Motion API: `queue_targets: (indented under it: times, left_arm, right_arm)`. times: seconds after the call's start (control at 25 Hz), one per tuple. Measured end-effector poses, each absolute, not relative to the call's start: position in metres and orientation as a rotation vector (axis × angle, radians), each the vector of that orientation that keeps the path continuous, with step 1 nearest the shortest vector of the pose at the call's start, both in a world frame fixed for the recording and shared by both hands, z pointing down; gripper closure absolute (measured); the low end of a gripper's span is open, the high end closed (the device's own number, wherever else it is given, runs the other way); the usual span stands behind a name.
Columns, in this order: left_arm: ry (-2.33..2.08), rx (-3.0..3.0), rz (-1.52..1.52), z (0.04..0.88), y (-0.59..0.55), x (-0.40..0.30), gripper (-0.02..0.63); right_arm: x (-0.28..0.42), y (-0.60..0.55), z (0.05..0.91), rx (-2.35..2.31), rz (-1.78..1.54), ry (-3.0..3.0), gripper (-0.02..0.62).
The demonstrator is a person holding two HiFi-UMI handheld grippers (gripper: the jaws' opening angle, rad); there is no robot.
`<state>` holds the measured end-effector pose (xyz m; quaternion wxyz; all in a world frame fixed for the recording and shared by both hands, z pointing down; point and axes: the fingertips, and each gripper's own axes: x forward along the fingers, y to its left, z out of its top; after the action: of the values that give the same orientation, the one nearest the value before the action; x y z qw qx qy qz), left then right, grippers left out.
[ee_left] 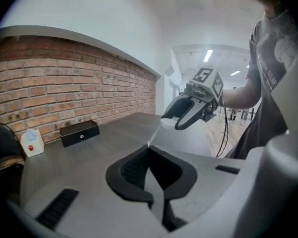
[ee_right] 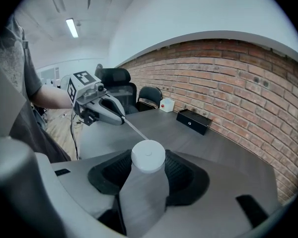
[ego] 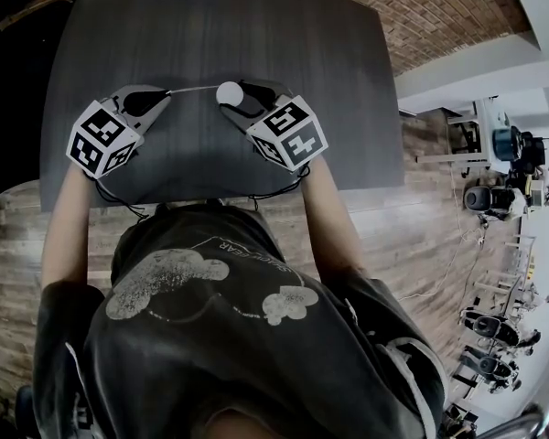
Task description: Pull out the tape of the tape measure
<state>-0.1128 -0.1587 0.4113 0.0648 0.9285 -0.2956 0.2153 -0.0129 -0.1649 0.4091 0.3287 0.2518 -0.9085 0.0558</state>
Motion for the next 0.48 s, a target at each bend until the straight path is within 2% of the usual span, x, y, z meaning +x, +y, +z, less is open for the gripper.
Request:
queue_targets:
  times: [0.48]
  left_arm:
    - [-0.95,2.76,0.635,0.412,-0.155,-0.139,0.597]
  right_arm:
    - [0.006,-0.168,0.417,0.713,0.162,-2.343,0.367]
